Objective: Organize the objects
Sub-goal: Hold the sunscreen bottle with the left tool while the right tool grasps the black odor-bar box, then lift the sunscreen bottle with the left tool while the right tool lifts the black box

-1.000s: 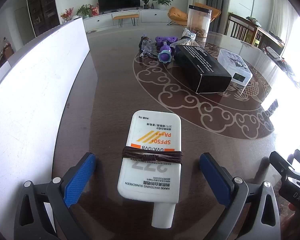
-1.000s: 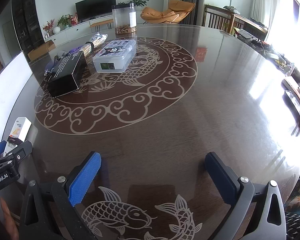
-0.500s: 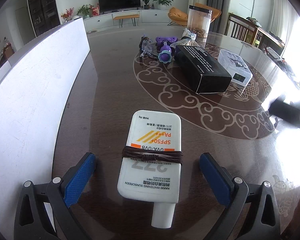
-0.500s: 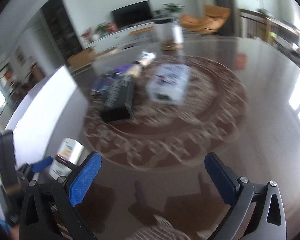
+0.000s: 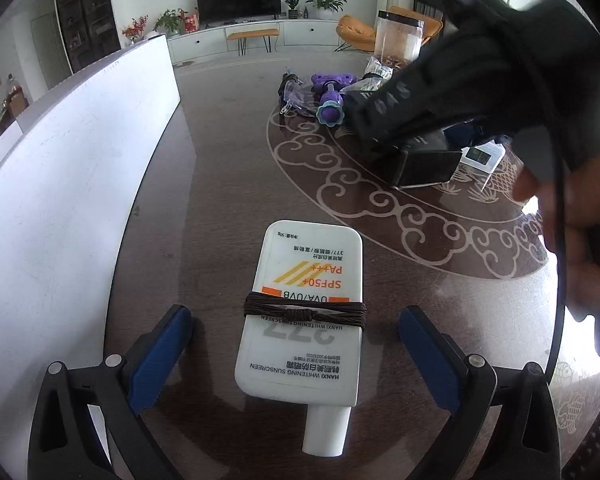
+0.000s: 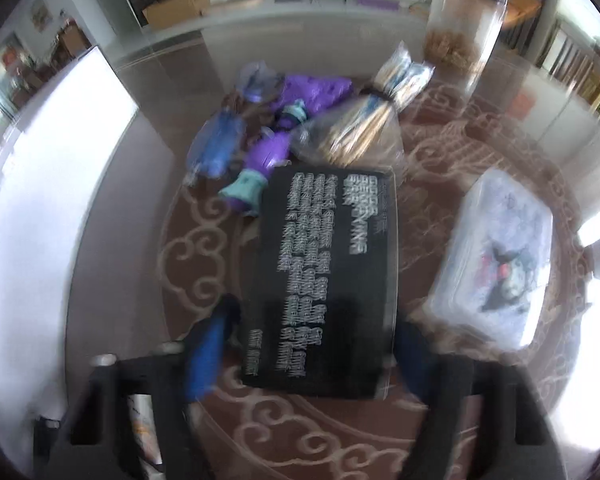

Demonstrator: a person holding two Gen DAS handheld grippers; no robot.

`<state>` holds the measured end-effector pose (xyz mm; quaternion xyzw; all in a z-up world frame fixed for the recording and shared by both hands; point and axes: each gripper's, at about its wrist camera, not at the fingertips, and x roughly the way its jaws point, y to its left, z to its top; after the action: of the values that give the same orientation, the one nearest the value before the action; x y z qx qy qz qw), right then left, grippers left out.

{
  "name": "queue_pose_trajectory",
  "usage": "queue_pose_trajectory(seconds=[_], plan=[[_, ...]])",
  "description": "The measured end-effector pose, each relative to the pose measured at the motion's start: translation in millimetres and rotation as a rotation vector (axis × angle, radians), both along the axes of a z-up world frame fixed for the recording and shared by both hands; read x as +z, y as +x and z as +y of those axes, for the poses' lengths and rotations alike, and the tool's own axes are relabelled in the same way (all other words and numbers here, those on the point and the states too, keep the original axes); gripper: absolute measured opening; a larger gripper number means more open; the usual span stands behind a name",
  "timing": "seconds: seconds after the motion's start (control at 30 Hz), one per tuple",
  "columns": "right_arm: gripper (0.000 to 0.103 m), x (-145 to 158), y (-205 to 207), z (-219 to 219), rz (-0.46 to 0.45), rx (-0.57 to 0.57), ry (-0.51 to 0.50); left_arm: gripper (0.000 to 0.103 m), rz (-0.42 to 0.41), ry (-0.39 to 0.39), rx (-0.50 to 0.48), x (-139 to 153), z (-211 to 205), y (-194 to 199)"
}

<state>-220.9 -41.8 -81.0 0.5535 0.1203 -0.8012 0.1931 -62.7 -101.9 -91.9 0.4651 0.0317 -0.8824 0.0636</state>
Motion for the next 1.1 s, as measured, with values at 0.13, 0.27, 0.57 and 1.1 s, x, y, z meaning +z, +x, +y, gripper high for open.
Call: queue_pose_trajectory(seconds=[0.13,0.27,0.57,1.1], plan=[[0.059,-6,21,17,0.006,0.027,-0.054,0.103,0.000,0.000,0.000,0,-1,-1],[0.059,-10,56,52,0.056,0.003,-0.066,0.103,0.000,0.000,0.001,0,-1,-3],[0.059,-10,141,134,0.180,-0.233,-0.069,0.103,0.000,-0.003,0.002,-1,-1,-3],[0.090,-12,160,150,0.197,-0.291,-0.044,0.103,0.001,-0.003,0.002,-1,0,-4]])
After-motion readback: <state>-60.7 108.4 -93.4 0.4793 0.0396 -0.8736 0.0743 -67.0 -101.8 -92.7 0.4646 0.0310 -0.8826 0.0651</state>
